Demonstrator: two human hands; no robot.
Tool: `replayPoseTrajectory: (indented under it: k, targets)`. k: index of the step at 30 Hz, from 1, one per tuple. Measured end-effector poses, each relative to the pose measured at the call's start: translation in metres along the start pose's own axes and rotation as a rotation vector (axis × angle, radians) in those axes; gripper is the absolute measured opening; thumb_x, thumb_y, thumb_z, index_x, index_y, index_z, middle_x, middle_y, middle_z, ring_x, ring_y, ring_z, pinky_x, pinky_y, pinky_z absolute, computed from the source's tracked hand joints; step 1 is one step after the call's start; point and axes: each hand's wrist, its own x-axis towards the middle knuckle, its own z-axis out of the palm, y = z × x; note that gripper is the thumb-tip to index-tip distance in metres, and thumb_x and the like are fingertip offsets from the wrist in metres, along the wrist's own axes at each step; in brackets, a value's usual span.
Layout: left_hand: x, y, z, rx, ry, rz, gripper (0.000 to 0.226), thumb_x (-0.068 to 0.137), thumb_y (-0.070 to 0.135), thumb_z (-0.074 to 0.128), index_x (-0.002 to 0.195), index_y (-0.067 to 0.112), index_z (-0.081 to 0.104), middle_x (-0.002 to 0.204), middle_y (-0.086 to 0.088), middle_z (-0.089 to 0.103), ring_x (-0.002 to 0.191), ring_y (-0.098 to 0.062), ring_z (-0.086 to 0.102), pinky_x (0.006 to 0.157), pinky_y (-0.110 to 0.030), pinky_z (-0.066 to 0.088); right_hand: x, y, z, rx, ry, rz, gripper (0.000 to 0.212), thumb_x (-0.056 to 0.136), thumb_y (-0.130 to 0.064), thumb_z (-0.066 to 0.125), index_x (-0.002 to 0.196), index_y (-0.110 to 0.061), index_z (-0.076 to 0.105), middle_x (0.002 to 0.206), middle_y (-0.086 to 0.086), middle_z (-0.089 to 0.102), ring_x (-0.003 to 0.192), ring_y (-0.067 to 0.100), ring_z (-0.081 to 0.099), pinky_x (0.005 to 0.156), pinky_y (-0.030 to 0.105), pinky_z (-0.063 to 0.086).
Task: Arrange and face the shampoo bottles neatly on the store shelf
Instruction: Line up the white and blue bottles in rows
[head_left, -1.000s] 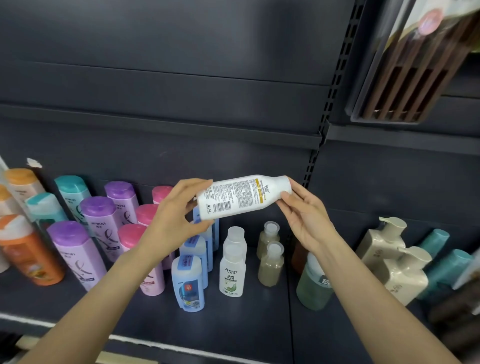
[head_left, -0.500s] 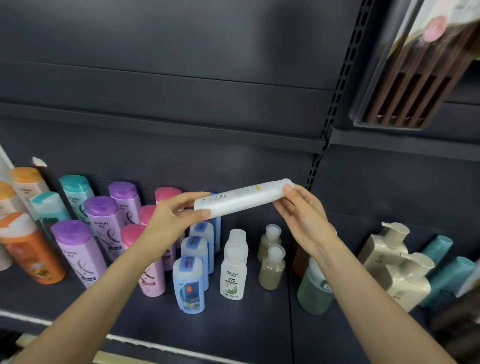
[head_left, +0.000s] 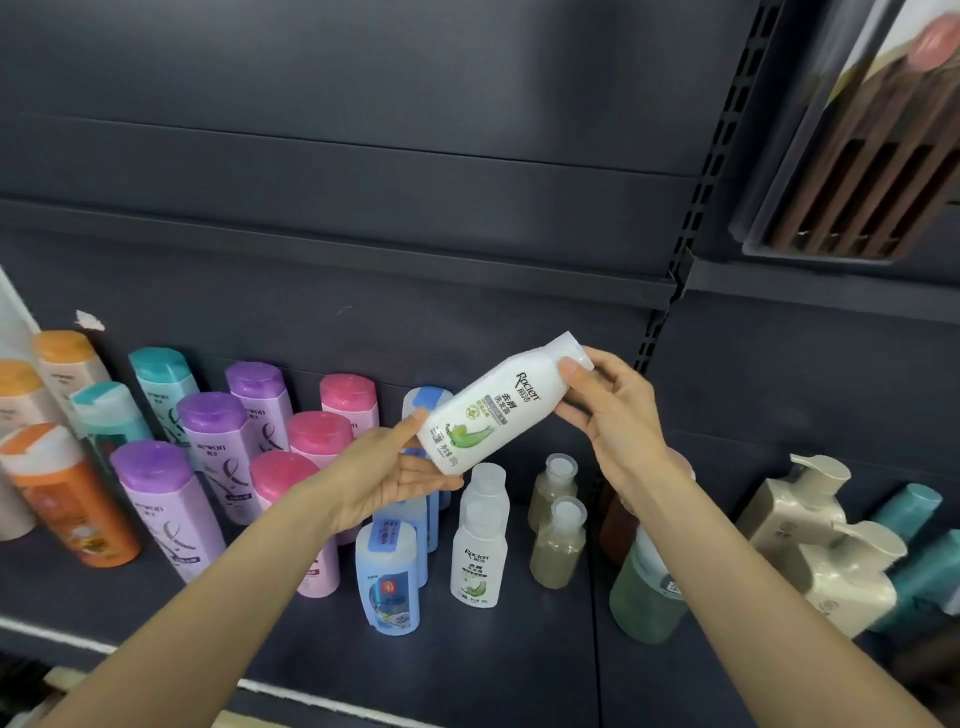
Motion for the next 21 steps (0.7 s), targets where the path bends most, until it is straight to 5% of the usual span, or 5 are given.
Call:
replayPoseTrajectory:
  k: [3,6,9,14,21]
  targets:
    - [0.014,-0.003,-0.006,0.256,0.086,0.104,0.029,0.097,0.032,0.047,0.100,0.007,0.063,0.096,-0.017,0.071,0.083,-0.025,0.071,0.066,-0.019,0.057,0.011,0.002,0.006,-0.102,0.078,-0.059,0.021,0.087,-0.011,0.065,0.108,-0.009,0.063,0.103,0.011,0.068,0.097,0.021,0.067,0.074,0.029,0.057]
    - [0.035,-0.014,-0.029,0.943,0.201,0.361,0.022,0.095,0.027,0.052,0.104,0.011,0.065,0.094,-0.001,0.063,0.088,-0.015,0.060,0.066,-0.012,0.042,0.020,0.009,0.010,-0.335,0.088,-0.219,0.020,0.084,-0.010,0.068,0.103,-0.015,0.062,0.097,-0.003,0.066,0.087,0.006,0.063,0.073,0.025,0.054]
    - [0.050,-0.028,-0.052,1.328,0.185,0.484,0.039,0.091,0.031,0.058,0.127,0.014,0.057,0.118,-0.003,0.057,0.109,-0.019,0.051,0.093,-0.024,0.037,0.030,0.025,0.012,-0.586,0.024,-0.332,0.022,0.083,-0.010,0.068,0.102,-0.020,0.061,0.102,-0.003,0.064,0.087,0.003,0.059,0.075,0.014,0.047]
    - [0.053,-0.040,-0.066,1.466,0.055,0.405,0.068,0.085,0.060,0.040,0.142,0.021,0.039,0.151,0.002,0.032,0.138,-0.017,0.030,0.114,-0.027,0.020,0.048,0.056,0.004,-0.764,-0.076,-0.270,0.021,0.084,-0.012,0.067,0.104,-0.018,0.062,0.104,-0.004,0.065,0.094,0.009,0.060,0.082,0.021,0.048]
    - [0.056,-0.055,-0.069,1.345,0.052,0.399,0.053,0.096,0.033,0.047,0.145,0.023,0.031,0.153,0.012,0.022,0.141,-0.007,0.022,0.114,-0.022,0.017,0.067,0.099,-0.003,-0.964,-0.186,-0.084,0.021,0.079,-0.012,0.072,0.099,-0.016,0.066,0.095,-0.005,0.067,0.090,0.016,0.062,0.087,0.033,0.051]
